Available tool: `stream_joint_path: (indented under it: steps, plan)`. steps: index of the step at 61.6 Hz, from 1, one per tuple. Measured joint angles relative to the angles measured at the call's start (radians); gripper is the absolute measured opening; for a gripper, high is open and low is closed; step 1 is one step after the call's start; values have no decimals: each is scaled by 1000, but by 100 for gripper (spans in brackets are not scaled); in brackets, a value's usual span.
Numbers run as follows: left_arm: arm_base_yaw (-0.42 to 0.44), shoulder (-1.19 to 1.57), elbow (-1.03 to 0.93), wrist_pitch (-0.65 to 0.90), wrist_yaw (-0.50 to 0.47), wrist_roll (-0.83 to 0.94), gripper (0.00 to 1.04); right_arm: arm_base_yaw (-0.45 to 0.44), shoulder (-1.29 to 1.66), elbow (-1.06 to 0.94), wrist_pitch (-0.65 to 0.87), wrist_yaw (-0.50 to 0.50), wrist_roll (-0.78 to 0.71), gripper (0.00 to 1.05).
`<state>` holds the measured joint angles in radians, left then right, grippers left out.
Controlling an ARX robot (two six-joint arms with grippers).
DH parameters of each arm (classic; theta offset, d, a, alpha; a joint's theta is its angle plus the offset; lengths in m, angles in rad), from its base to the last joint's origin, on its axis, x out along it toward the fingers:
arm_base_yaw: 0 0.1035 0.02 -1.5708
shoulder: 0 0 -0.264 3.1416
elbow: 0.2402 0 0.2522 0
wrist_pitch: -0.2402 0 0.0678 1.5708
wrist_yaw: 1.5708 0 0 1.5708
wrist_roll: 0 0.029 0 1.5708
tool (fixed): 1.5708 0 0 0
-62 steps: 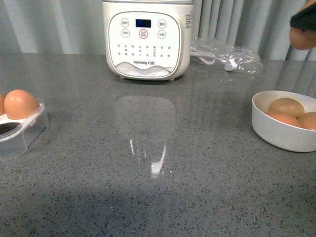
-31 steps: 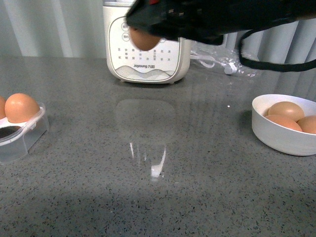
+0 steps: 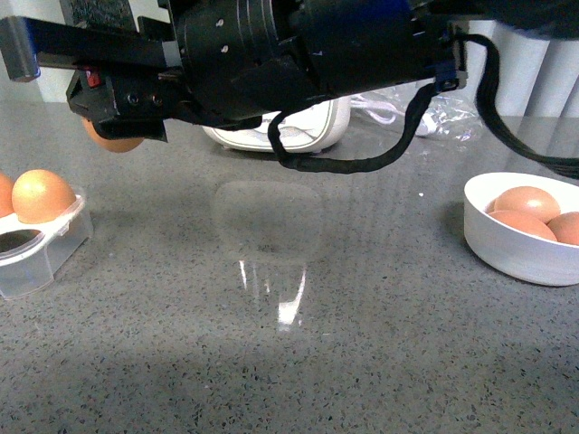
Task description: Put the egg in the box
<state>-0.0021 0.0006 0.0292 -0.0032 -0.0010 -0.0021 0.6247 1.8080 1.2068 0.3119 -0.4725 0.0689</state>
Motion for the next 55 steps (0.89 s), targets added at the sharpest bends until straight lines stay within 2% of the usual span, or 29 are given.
stream_joint_path:
  steps: [21, 41, 55]
  plan:
    - [0, 0, 0, 0, 0, 0, 98, 4, 85, 117, -52, -4, -22, 42]
    - [0, 0, 0, 0, 0, 0, 98, 29, 117, 148, -76, -170, -18, 42]
    - [0, 0, 0, 0, 0, 0, 98, 63, 158, 201, -109, -184, -25, 42]
